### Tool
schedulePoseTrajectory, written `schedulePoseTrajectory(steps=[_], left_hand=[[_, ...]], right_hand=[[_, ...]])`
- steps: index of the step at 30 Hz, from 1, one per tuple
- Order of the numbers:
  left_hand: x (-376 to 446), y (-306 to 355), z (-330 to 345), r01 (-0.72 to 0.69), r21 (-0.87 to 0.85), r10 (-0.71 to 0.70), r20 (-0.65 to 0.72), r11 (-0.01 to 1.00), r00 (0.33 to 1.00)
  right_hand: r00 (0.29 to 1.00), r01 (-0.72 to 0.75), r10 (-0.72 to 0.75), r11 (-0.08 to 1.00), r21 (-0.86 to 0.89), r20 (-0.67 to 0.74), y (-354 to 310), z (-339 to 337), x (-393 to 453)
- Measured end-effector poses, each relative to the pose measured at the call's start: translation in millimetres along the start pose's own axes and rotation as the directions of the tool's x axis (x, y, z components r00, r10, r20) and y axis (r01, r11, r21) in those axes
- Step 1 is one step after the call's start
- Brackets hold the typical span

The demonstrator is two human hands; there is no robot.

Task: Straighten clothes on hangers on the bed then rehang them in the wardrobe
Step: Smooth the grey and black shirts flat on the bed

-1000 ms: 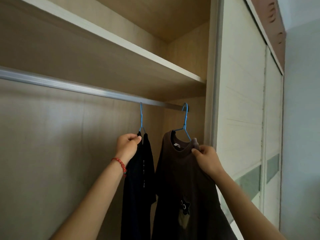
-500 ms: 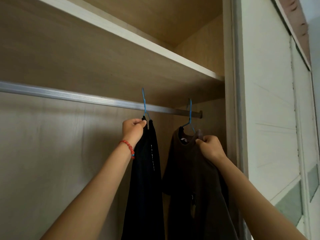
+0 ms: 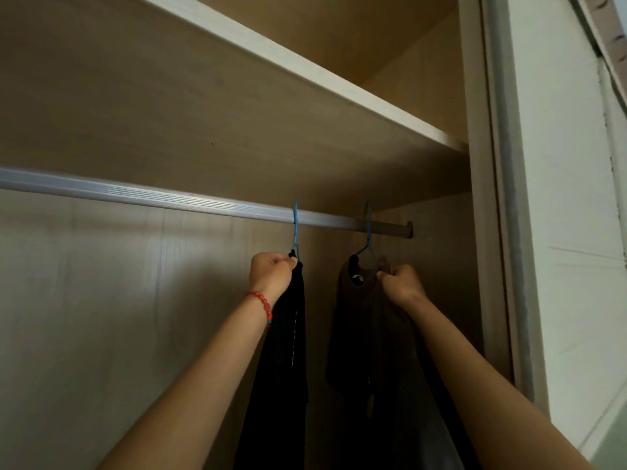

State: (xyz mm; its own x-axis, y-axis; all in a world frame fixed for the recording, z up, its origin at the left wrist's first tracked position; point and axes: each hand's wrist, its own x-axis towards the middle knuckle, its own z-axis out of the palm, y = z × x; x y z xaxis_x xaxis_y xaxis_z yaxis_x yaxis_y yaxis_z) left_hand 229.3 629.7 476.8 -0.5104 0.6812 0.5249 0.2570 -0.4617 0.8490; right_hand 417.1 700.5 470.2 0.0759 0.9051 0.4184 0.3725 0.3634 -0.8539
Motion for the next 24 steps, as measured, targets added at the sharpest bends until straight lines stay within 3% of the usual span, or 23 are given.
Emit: schedulePoseTrajectory(steps=[5, 11, 17, 24], left_hand=[[-4.4, -14.7, 5.2, 0.02, -0.01, -0.02, -0.014, 1.0, 1.0], [-7.0, -23.9, 7.4, 0.008, 0.0, -0.008, -0.041, 1.0, 0.999], [-11.4, -28.9, 4.5, 0.01, 0.019, -0.01, -0.015, 1.0, 1.0], [-49.2, -42.6, -13.9, -0.111, 0.086, 0.109, 0.028, 0.99, 0.994]], right_hand=[[0.996, -0.085, 0.086, 0.996, -0.024, 0.03, 17.2, 10.8, 4.6], [0.997, -0.078, 0.079, 0.996, -0.035, 0.019, 19.3, 8.8, 1.8], [0.999, 0.04, -0.034, 0.983, -0.181, 0.036, 25.6, -0.9, -20.1], [0.965, 0.226, -0.257, 0.91, -0.347, -0.046, 54.4, -8.3, -79.1]])
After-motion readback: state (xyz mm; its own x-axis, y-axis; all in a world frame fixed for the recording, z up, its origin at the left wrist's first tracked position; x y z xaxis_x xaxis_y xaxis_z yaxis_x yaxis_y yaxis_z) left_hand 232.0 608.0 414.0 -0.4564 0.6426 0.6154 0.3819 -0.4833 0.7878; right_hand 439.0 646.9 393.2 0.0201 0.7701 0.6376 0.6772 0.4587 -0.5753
